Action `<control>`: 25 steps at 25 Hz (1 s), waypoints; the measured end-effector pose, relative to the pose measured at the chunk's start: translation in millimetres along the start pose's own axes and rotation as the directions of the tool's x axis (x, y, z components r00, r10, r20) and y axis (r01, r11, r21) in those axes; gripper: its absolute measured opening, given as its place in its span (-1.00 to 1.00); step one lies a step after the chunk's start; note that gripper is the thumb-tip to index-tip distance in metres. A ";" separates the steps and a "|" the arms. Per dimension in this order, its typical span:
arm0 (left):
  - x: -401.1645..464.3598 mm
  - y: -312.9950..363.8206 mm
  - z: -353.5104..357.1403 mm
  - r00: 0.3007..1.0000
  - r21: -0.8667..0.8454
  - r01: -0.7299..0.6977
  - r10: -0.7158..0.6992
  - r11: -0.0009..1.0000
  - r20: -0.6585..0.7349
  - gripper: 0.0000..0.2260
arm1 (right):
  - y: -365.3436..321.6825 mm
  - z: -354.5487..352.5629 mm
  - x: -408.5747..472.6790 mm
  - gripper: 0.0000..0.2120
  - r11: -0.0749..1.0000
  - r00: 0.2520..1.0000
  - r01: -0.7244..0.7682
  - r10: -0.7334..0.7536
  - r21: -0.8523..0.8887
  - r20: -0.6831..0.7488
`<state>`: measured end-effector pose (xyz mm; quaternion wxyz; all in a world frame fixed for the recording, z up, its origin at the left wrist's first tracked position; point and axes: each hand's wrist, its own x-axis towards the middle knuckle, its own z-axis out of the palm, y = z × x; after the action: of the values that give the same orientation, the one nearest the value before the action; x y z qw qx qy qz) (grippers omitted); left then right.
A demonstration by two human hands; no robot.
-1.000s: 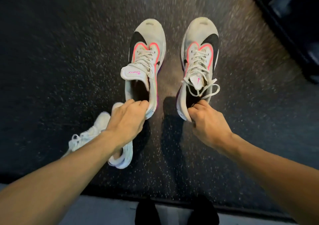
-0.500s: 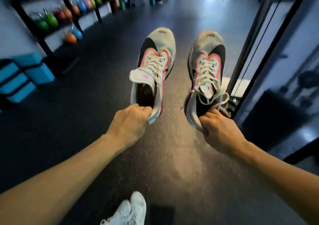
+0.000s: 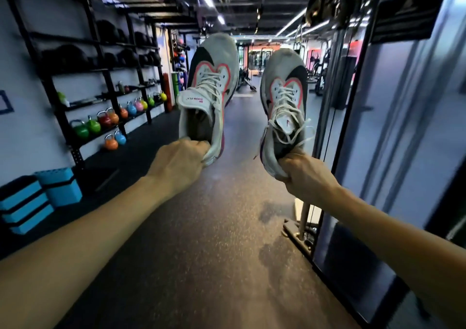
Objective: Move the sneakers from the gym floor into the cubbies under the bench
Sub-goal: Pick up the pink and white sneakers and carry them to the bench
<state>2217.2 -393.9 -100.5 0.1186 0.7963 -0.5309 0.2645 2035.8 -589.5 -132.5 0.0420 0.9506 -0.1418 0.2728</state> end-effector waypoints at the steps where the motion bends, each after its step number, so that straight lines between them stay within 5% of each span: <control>1: -0.5 2.3 -18.2 1.000 0.001 -0.011 0.011 1.000 -0.028 -0.84 | -4.2 -18.9 -1.0 -0.96 1.000 1.000 -0.001 0.001 -0.011 -0.010; 12: -47.5 43.5 -134.6 0.976 0.021 -0.148 0.149 0.989 -0.161 -0.94 | -45.3 -153.2 -62.2 -0.86 0.982 0.997 -0.061 0.052 -0.178 -0.051; 25: -178.5 182.7 -257.4 0.952 0.100 -0.196 0.214 0.975 -0.220 -0.84 | -103.3 -306.5 -257.1 -0.86 0.961 0.989 -0.148 0.138 -0.231 -0.061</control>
<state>1922.4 -207.8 -0.8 0.1201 0.7050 -0.5829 0.3857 1702.2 -379.1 -9.4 0.1377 0.9199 -0.2405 0.2774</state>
